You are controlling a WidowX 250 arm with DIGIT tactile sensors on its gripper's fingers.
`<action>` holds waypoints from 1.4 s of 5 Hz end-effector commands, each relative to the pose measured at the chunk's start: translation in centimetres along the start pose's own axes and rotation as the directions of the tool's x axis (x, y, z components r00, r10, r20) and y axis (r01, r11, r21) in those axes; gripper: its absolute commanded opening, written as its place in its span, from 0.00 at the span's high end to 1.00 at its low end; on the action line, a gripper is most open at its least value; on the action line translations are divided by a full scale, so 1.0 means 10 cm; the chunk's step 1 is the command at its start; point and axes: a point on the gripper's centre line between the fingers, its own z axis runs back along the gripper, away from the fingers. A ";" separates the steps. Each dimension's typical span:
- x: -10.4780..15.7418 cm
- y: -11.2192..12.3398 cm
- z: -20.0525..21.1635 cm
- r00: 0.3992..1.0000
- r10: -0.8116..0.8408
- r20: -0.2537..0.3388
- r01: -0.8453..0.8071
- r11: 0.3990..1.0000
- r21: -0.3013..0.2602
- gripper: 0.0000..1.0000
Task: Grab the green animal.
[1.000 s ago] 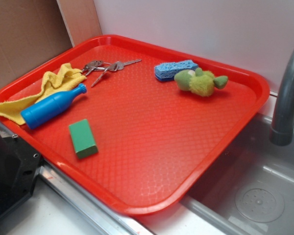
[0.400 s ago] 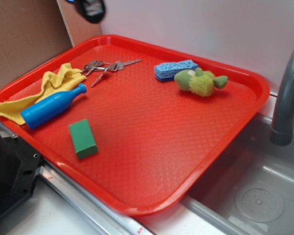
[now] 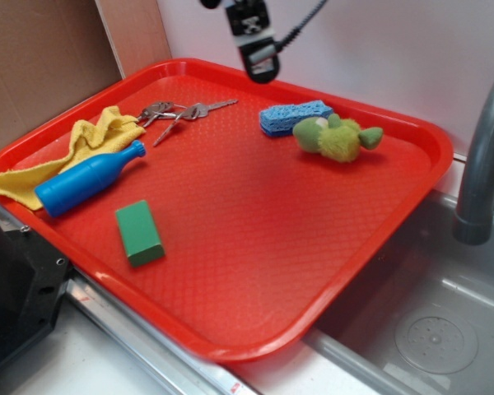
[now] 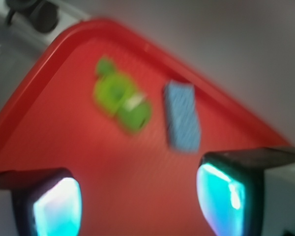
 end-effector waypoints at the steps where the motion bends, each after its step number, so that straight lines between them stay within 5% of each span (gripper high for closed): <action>1: 0.36 -0.01 -0.45 0.984 -0.169 0.050 0.168 0.985 0.038 0.00; 2: 0.28 -0.15 -0.70 0.971 -0.239 0.001 0.239 0.971 0.018 0.00; 3: 0.22 -0.29 -0.75 0.952 -0.306 0.020 0.306 0.952 -0.001 0.00; 5: 0.32 -0.37 -0.99 0.961 -0.271 -0.052 0.272 0.962 0.025 0.07; 6: 0.28 -0.29 -0.90 0.982 -0.187 -0.035 0.188 0.981 0.037 1.00; 7: 0.02 -0.10 -0.46 0.999 -0.030 -0.028 0.031 0.999 0.034 1.00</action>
